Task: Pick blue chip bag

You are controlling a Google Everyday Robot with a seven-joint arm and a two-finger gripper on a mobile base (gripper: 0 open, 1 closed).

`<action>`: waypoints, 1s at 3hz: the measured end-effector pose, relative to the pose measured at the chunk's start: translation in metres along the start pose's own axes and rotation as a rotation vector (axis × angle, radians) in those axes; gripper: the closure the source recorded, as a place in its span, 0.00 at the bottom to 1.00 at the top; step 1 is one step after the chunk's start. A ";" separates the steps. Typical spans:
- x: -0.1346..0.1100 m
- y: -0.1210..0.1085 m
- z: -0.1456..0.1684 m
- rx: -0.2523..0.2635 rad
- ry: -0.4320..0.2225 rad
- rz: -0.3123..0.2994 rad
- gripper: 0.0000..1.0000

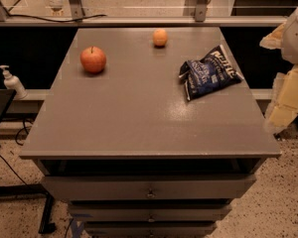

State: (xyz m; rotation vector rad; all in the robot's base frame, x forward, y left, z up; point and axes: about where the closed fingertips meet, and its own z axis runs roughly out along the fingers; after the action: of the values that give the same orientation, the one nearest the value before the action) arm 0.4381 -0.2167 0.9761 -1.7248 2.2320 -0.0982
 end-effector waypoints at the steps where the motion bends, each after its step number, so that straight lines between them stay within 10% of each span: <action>1: 0.000 0.000 0.000 0.000 0.000 0.000 0.00; 3: -0.007 -0.026 0.024 0.032 -0.089 -0.044 0.00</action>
Offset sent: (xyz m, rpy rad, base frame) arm 0.0165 -0.0015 -0.0108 0.0256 -0.0320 0.0344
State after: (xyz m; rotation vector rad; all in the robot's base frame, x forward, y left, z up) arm 0.4711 -0.2135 0.9615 -1.7273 2.1188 -0.0657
